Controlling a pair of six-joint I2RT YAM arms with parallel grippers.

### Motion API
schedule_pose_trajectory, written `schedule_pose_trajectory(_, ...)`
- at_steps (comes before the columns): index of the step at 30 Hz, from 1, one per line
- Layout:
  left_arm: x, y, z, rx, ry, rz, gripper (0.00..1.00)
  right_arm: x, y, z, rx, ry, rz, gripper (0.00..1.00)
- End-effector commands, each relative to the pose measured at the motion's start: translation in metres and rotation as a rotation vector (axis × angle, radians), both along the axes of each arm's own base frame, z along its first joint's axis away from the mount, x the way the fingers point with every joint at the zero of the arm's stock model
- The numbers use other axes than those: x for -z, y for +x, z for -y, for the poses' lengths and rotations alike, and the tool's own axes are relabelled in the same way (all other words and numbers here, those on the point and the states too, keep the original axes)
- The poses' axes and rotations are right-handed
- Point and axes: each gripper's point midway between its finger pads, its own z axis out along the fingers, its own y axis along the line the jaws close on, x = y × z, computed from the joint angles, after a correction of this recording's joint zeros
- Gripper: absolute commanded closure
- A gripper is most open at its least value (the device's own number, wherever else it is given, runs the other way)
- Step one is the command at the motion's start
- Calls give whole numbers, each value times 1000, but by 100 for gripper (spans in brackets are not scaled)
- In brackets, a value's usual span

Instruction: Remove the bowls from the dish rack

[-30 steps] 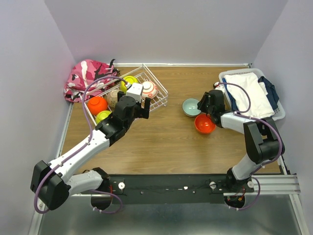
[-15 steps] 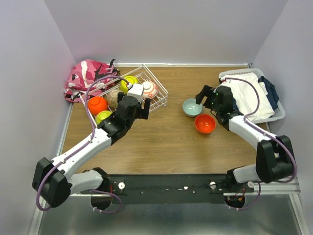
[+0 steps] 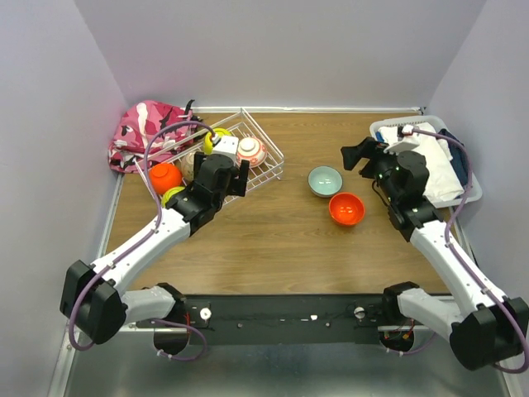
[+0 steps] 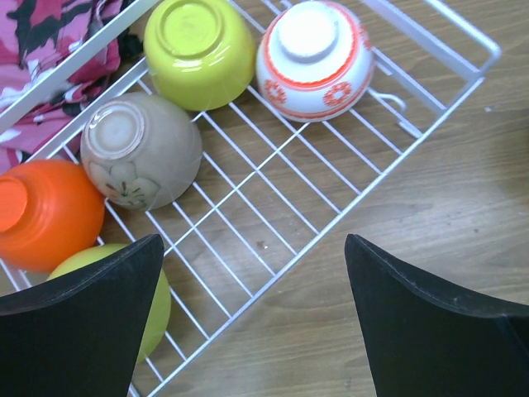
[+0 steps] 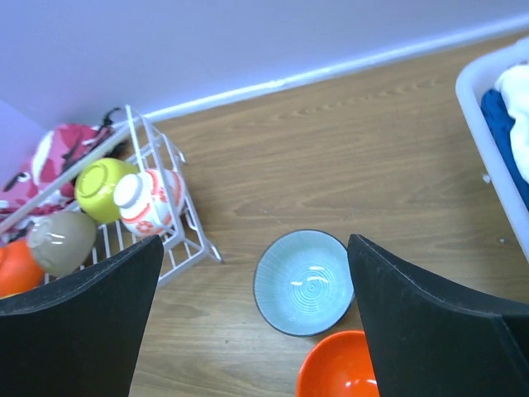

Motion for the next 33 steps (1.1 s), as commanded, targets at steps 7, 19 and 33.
schedule_pose_trajectory(7, 12, 15, -47, -215, -5, -69, 1, 19, -23, -1, -50, -21, -51, 0)
schedule_pose_trajectory(19, 34, 25, -81, -335, -10, -142, 1, 46, -34, -22, -172, 16, -66, 0)
schedule_pose_trajectory(33, 64, 6, -117, -437, 249, -323, 1, 72, -36, -31, -225, 21, -98, 0)
